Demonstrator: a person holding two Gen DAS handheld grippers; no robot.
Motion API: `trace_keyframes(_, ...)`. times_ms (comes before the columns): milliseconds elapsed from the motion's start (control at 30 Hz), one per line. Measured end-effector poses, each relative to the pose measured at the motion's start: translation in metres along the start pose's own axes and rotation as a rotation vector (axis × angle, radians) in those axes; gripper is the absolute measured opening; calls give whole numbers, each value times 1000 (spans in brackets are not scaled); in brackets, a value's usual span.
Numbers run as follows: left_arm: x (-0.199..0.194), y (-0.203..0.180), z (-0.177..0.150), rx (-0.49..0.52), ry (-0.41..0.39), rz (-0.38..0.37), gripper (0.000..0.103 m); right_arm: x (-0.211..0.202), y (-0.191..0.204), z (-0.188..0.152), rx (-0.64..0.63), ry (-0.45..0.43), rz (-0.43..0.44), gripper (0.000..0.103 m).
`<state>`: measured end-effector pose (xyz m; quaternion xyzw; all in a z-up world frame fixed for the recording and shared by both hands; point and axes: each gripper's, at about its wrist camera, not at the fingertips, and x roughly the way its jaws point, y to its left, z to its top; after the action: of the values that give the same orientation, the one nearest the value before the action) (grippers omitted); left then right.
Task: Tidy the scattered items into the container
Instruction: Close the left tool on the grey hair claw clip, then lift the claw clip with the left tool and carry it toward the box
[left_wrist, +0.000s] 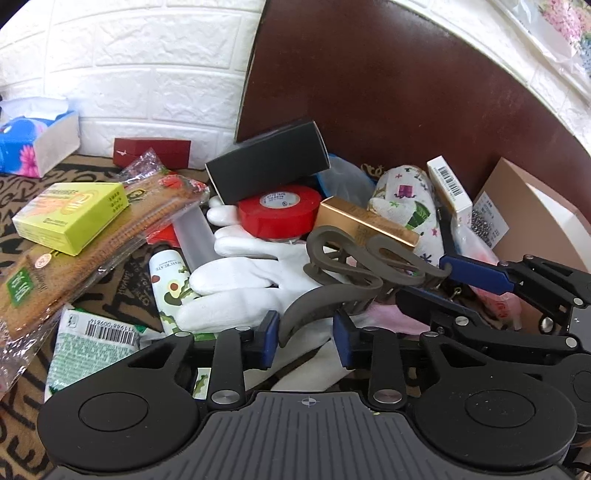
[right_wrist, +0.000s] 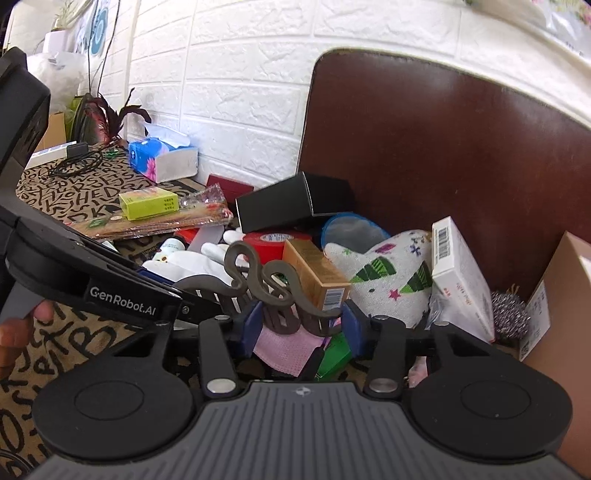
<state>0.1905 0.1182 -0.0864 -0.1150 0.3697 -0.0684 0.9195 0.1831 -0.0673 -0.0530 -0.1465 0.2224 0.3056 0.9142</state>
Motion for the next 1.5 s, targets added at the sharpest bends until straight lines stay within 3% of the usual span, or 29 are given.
trace_keyframes(300, -47, -34, -19, 46, -6, -49, 36, -62, 1, -8, 16, -30, -23, 51)
trace_keyframes(600, -72, -88, -92, 90, 108, -159, 38, -150, 0, -77, 114, 62, -59, 51)
trace_keyframes(700, -74, -111, -117, 144, 161, -195, 39, -177, -1, -103, 156, 107, -86, 51)
trace_keyframes(867, -83, -145, -145, 244, 183, -232, 46, -213, -3, -137, 221, 160, -115, 51)
trace_keyframes(1000, -88, -159, -156, 310, 177, -232, 48, -228, -3, -153, 261, 164, -122, 54)
trace_keyframes(1133, -91, -161, -160, 321, 165, -242, 53, -231, -3, -158, 285, 149, -107, 63)
trace_keyframes(1300, -90, -159, -160, 314, 155, -245, 59, -229, -2, -159, 260, 121, -123, 63)
trace_keyframes(1500, -87, -162, -159, 341, 155, -243, 59, -227, -9, -159, 262, 107, -98, 59)
